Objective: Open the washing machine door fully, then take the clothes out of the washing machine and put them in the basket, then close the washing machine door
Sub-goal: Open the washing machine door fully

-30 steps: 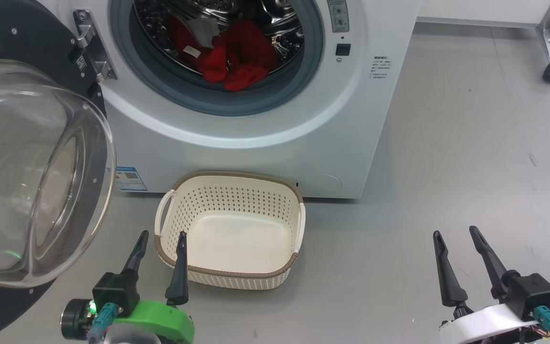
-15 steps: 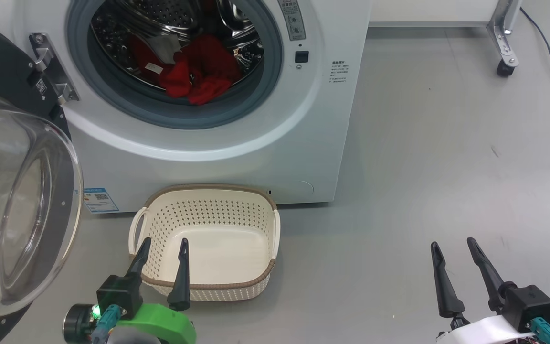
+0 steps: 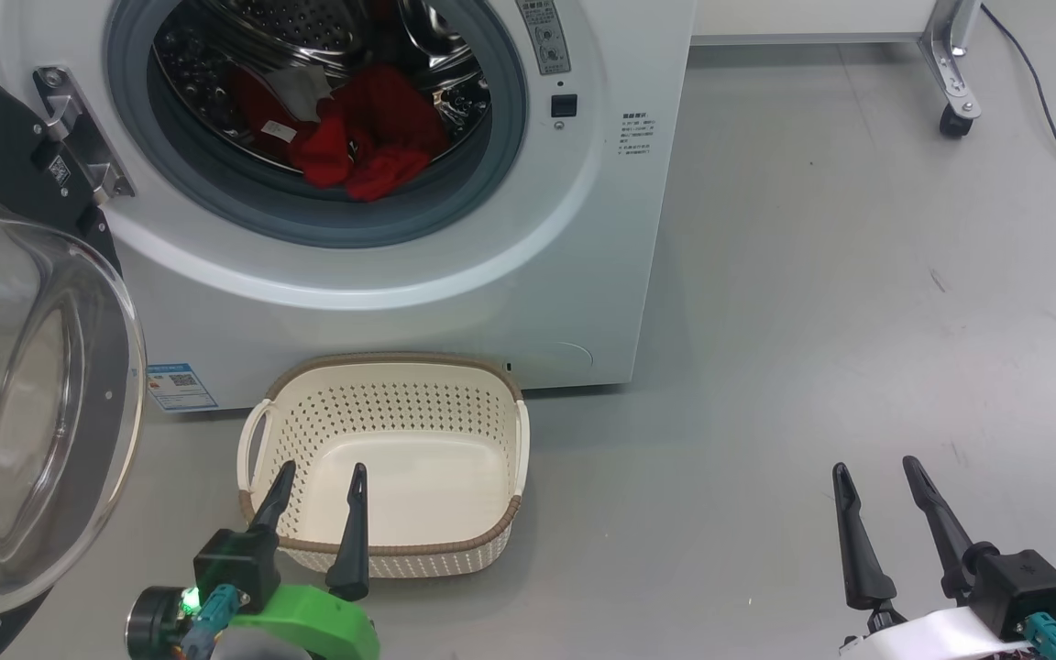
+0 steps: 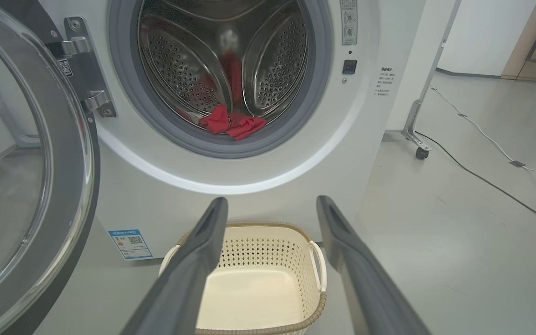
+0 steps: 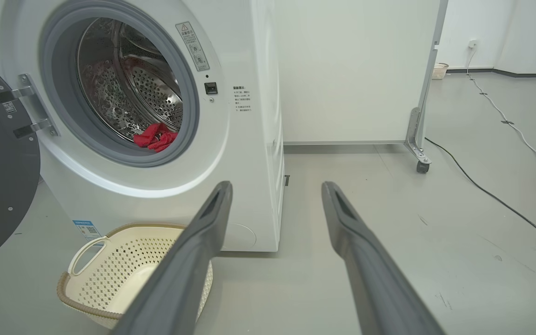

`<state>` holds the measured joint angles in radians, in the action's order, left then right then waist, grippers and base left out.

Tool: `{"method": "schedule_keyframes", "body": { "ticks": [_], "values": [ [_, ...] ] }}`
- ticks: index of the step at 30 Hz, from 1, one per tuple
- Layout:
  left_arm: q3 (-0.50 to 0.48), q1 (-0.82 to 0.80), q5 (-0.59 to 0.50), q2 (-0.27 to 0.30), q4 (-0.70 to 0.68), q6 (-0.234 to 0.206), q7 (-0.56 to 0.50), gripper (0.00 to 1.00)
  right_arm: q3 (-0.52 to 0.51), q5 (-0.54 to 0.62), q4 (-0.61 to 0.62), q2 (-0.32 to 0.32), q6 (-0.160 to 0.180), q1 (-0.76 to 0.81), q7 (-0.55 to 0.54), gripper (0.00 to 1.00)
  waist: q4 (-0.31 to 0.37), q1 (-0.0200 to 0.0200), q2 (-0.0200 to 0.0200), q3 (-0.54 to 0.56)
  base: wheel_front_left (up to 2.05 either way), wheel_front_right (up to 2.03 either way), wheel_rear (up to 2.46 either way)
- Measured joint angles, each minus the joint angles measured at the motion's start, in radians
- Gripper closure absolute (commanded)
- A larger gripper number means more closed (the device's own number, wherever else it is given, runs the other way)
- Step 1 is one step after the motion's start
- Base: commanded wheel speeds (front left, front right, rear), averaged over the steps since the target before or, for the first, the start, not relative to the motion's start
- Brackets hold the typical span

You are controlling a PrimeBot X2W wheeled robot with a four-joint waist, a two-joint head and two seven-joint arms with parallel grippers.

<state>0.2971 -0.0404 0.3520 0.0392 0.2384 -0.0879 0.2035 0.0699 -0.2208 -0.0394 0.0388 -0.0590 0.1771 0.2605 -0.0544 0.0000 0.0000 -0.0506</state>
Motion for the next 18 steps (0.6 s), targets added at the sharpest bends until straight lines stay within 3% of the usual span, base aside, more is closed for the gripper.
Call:
{"method": "schedule_keyframes", "body": {
  "ticks": [18],
  "values": [
    [0.013, 0.000, 0.009, 0.001, 0.016, -0.001, -0.009, 0.00, 0.007, -0.009, 0.002, 0.000, 0.010, 0.008, 0.000, 0.00, -0.008, 0.0000, 0.0000, 0.008, 0.00, 0.00, 0.00]
  ]
}}
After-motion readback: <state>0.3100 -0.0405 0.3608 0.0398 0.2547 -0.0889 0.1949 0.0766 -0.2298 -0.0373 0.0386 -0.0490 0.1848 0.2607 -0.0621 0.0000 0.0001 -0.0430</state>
